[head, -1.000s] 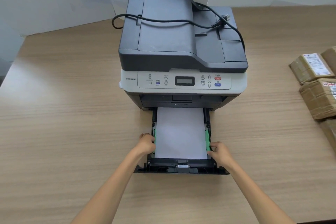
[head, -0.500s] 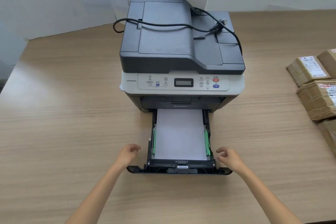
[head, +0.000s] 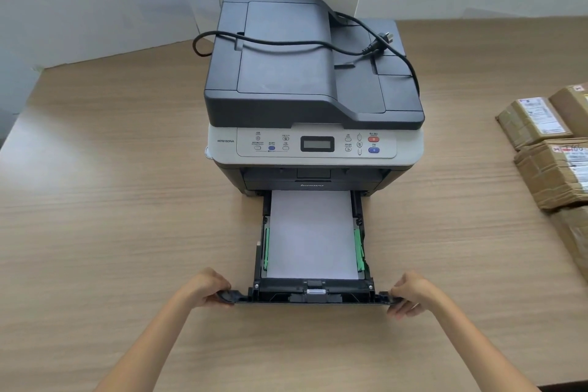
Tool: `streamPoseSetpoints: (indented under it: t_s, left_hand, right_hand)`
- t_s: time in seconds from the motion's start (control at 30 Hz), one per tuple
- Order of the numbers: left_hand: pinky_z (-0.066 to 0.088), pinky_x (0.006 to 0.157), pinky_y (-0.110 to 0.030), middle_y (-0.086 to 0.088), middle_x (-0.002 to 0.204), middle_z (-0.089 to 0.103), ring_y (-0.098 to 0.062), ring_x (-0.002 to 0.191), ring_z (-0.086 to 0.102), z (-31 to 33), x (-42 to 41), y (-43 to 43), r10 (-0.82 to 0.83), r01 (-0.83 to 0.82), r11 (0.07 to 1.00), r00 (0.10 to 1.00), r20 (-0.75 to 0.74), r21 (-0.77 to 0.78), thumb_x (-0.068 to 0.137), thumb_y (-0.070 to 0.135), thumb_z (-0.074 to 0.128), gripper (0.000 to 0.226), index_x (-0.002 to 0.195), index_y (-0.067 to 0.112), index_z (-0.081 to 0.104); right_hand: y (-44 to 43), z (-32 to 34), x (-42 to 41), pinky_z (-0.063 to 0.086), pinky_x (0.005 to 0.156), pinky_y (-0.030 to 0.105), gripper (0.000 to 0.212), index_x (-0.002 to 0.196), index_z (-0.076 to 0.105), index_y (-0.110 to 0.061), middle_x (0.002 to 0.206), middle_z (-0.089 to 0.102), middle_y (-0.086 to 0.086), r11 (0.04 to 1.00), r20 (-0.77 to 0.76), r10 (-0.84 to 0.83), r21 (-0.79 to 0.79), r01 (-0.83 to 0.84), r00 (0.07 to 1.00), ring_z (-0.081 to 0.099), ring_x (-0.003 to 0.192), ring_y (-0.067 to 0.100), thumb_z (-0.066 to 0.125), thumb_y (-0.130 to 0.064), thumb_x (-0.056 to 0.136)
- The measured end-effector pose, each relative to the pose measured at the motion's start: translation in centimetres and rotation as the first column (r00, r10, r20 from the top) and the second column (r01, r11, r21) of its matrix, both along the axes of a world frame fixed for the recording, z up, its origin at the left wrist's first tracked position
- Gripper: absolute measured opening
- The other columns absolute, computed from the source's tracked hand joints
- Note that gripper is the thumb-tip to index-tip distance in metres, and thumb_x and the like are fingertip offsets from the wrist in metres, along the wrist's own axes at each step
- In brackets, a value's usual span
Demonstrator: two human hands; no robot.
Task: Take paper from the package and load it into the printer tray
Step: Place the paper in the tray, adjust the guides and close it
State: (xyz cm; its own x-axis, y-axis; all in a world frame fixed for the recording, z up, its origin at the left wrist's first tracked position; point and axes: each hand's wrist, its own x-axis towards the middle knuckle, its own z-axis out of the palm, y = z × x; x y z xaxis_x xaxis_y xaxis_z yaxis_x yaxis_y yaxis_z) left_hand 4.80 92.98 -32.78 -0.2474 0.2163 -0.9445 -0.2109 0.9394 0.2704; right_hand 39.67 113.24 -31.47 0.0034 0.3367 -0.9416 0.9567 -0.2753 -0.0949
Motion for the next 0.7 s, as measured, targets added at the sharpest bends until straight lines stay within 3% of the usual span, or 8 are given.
streamPoseSetpoints:
  t_s: [0.2, 0.27, 0.37, 0.43, 0.5, 0.53, 0.63, 0.7]
  left_hand:
    - [0.054, 0.035, -0.03, -0.025, 0.074, 0.059, -0.03, 0.048, 0.065, 0.5, -0.5, 1.1, 0.147, -0.145, 0.986, 0.989, -0.022, 0.077, 0.093, -0.01, 0.044, 0.018, 0.107, -0.016, 0.053]
    - [0.052, 0.031, -0.03, -0.032, 0.07, 0.062, -0.028, 0.037, 0.064, 0.6, -0.8, 2.0, 0.222, -0.218, 0.97, 0.975, -0.025, 0.109, 0.096, -0.008, 0.04, 0.012, 0.099, -0.015, 0.048]
    - [0.051, 0.031, -0.027, -0.039, 0.09, 0.062, -0.027, 0.035, 0.064, 0.3, -1.5, 3.5, 0.344, -0.336, 0.923, 0.939, -0.009, 0.184, 0.1, 0.002, 0.035, 0.022, 0.083, -0.009, 0.044]
    - [0.059, 0.054, -0.035, -0.037, 0.1, 0.055, -0.035, 0.051, 0.068, 0.2, -1.7, 4.5, 0.469, -0.463, 0.853, 0.883, 0.034, 0.24, 0.101, 0.007, 0.035, 0.02, 0.089, -0.007, 0.043]
    - [0.055, 0.08, -0.048, -0.038, 0.108, 0.056, -0.041, 0.076, 0.066, -0.1, -2.0, 5.2, 0.567, -0.567, 0.777, 0.819, 0.087, 0.273, 0.101, 0.015, 0.038, 0.019, 0.1, -0.004, 0.044]
    - [0.055, 0.081, -0.047, -0.036, 0.108, 0.059, -0.038, 0.078, 0.067, -0.3, -2.1, 5.3, 0.557, -0.554, 0.779, 0.826, 0.083, 0.294, 0.101, 0.02, 0.04, 0.023, 0.106, -0.002, 0.045]
    - [0.06, 0.064, -0.033, -0.025, 0.1, 0.069, -0.026, 0.076, 0.071, -0.3, -2.0, 4.8, 0.389, -0.355, 0.855, 0.921, -0.015, 0.379, 0.098, 0.032, 0.044, 0.04, 0.119, -0.002, 0.049]
    - [0.058, 0.074, -0.037, -0.023, 0.106, 0.068, -0.029, 0.089, 0.069, -0.4, -2.0, 4.3, 0.305, -0.24, 0.883, 0.947, -0.103, 0.404, 0.096, 0.037, 0.048, 0.05, 0.132, 0.002, 0.041]
  right_hand:
    - [1.5, 0.0, -0.8, 0.053, 0.063, 0.026, 0.018, 0.08, 0.06, -0.003, 0.052, 0.071, 0.006, 0.993, -0.034, -0.107, 0.051, 0.109, 0.994, 0.068, 0.046, 0.013, 0.051, -0.009, 0.093]
    - [2.1, -0.1, -1.2, 0.054, 0.072, 0.031, 0.022, 0.076, 0.061, -0.002, 0.053, 0.071, 0.007, 0.977, -0.09, -0.159, 0.13, 0.17, 0.983, 0.068, 0.049, 0.016, 0.049, -0.009, 0.093]
    - [3.0, -0.6, -1.7, 0.053, 0.077, 0.034, 0.025, 0.085, 0.067, -0.001, 0.065, 0.072, 0.012, 0.903, -0.237, -0.257, 0.286, 0.32, 0.937, 0.07, 0.065, 0.022, 0.046, -0.013, 0.094]
    - [3.3, -1.0, -2.1, 0.052, 0.082, 0.037, 0.025, 0.099, 0.066, -0.001, 0.074, 0.073, 0.017, 0.817, -0.363, -0.351, 0.333, 0.472, 0.863, 0.069, 0.074, 0.025, 0.046, -0.016, 0.095]
    - [3.2, -1.4, -2.5, 0.051, 0.086, 0.039, 0.026, 0.113, 0.061, -0.005, 0.083, 0.073, 0.019, 0.747, -0.473, -0.391, 0.337, 0.573, 0.789, 0.069, 0.081, 0.027, 0.046, -0.019, 0.096]
    - [2.9, -1.6, -2.7, 0.051, 0.089, 0.04, 0.028, 0.12, 0.057, -0.007, 0.087, 0.073, 0.02, 0.727, -0.517, -0.39, 0.334, 0.6, 0.762, 0.068, 0.086, 0.028, 0.047, -0.019, 0.096]
    - [2.1, -2.2, -2.8, 0.047, 0.099, 0.047, 0.043, 0.135, 0.045, -0.011, 0.095, 0.073, 0.019, 0.729, -0.578, -0.315, 0.36, 0.582, 0.753, 0.066, 0.101, 0.028, 0.053, -0.021, 0.094]
    - [1.8, -2.4, -2.4, 0.046, 0.098, 0.04, 0.053, 0.14, 0.04, -0.013, 0.099, 0.072, 0.011, 0.752, -0.562, -0.221, 0.422, 0.506, 0.797, 0.063, 0.104, 0.024, 0.059, -0.025, 0.091]
